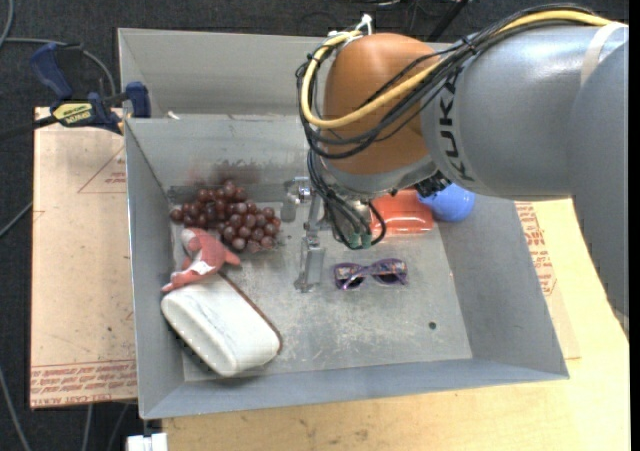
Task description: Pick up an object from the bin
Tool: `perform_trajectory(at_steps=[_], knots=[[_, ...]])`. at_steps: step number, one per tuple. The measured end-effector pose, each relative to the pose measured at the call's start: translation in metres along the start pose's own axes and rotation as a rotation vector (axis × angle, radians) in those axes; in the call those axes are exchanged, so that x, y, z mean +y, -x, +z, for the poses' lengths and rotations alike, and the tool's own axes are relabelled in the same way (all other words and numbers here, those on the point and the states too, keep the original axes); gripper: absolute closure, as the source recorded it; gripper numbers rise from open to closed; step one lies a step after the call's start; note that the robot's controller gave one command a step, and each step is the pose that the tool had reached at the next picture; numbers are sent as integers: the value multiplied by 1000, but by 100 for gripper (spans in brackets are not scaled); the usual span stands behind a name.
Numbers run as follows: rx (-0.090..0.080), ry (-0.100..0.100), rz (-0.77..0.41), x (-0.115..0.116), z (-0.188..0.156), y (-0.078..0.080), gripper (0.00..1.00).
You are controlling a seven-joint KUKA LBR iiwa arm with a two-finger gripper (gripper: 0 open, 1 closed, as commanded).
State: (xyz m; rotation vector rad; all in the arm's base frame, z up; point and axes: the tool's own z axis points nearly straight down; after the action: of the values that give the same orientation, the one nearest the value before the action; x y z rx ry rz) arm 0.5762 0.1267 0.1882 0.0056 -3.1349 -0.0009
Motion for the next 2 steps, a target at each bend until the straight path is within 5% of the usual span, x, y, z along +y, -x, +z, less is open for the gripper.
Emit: perform_trajectory(at_steps=[1,2], knots=[[-7,1,2,0,-5,1,0],[-13,0,-12,10,3,20,0]])
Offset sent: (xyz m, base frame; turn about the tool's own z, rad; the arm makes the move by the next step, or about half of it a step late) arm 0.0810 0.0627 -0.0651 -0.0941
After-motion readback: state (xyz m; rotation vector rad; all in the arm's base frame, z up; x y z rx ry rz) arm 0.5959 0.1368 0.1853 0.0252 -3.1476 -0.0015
